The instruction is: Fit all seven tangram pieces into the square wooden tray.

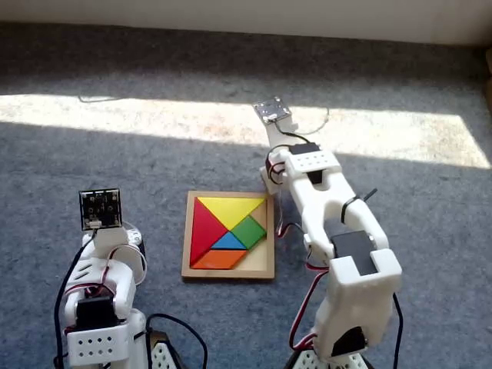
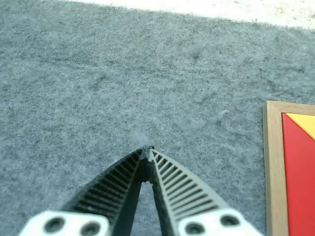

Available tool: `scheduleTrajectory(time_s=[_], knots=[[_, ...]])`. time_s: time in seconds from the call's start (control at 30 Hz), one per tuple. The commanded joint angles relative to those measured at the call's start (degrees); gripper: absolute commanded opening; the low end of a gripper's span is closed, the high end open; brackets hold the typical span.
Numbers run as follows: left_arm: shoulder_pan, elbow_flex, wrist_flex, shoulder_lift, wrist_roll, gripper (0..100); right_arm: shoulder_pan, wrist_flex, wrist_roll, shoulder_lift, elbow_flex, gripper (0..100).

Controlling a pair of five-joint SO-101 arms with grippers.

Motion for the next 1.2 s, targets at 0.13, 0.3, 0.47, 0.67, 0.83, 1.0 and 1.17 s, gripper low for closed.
scheduleTrajectory(time_s=[0.13, 0.3, 0.47, 0.67, 0.83, 1.0, 1.17], knots=[[-0.5, 1.1, -1.2, -2.3, -0.3, 1, -0.3, 7.4, 3.3, -10.8, -0.7, 8.0], [-0.5, 1.1, -1.2, -2.3, -0.3, 1, 0.3, 11.7, 3.3, -19.0, -0.3, 8.0], [-0.5, 1.1, -1.2, -2.3, -0.3, 1, -0.1, 17.5, 3.3, -25.8, -0.2, 8.0], [-0.5, 1.1, -1.2, -2.3, -0.3, 1, -4.0, 27.5, 8.1, -33.8, -0.1, 8.0], [-0.5, 1.1, -1.2, -2.2, -0.3, 1, -8.0, 34.0, 13.6, -40.7, 4.9, 8.0], [-0.5, 1.1, -1.2, -2.2, -0.3, 1, -12.9, 30.3, 18.1, -48.8, 17.0, 8.0], [-0.5, 1.1, -1.2, -2.2, -0.3, 1, -18.2, 23.9, 25.1, -56.0, 30.0, 8.0]])
